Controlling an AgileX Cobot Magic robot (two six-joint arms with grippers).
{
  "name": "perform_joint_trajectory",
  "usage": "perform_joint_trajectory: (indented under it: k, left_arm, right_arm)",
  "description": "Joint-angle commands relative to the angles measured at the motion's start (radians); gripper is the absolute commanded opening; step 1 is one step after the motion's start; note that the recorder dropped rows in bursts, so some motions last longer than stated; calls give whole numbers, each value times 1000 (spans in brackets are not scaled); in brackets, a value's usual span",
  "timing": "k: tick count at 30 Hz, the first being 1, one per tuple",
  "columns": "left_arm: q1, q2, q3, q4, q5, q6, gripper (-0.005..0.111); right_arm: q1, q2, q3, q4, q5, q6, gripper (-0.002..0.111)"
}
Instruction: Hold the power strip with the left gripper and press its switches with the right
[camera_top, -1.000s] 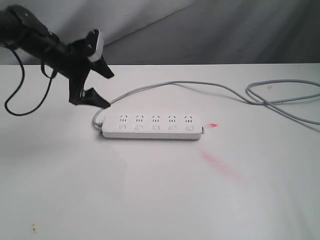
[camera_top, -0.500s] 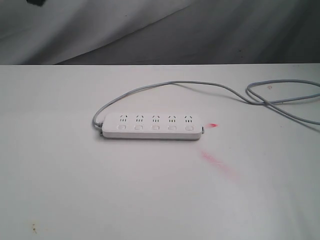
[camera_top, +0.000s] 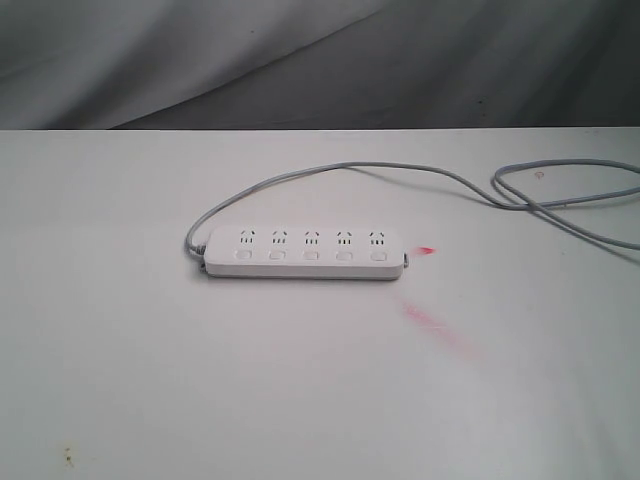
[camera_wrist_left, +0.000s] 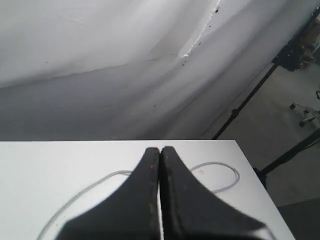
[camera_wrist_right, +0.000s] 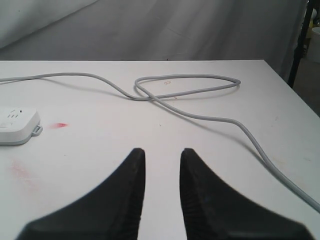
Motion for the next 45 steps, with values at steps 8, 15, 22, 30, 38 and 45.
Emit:
perform_joint_trajectory:
  k: [8, 15, 22, 30, 38, 45]
  left_arm:
    - [15, -18, -2, 207, -22, -29, 0]
    - [15, -103, -2, 467, -405, 7, 0]
    - [15, -304, 0, 440, -544, -21, 0]
    - [15, -366, 0, 275, -402, -192, 0]
    - [15, -366, 0, 330, -421, -176, 0]
    - [15, -366, 0, 457, -458, -77, 0]
  right_arm:
    - [-1, -5, 3, -8, -4, -11, 23]
    - [-1, -5, 3, -8, -4, -11, 23]
    - [-1, -5, 3, -8, -4, -11, 23]
    - [-1, -5, 3, -8, -4, -11, 23]
    - [-1, -5, 3, -8, -4, -11, 23]
    - [-1, -5, 3, -8, -4, -11, 23]
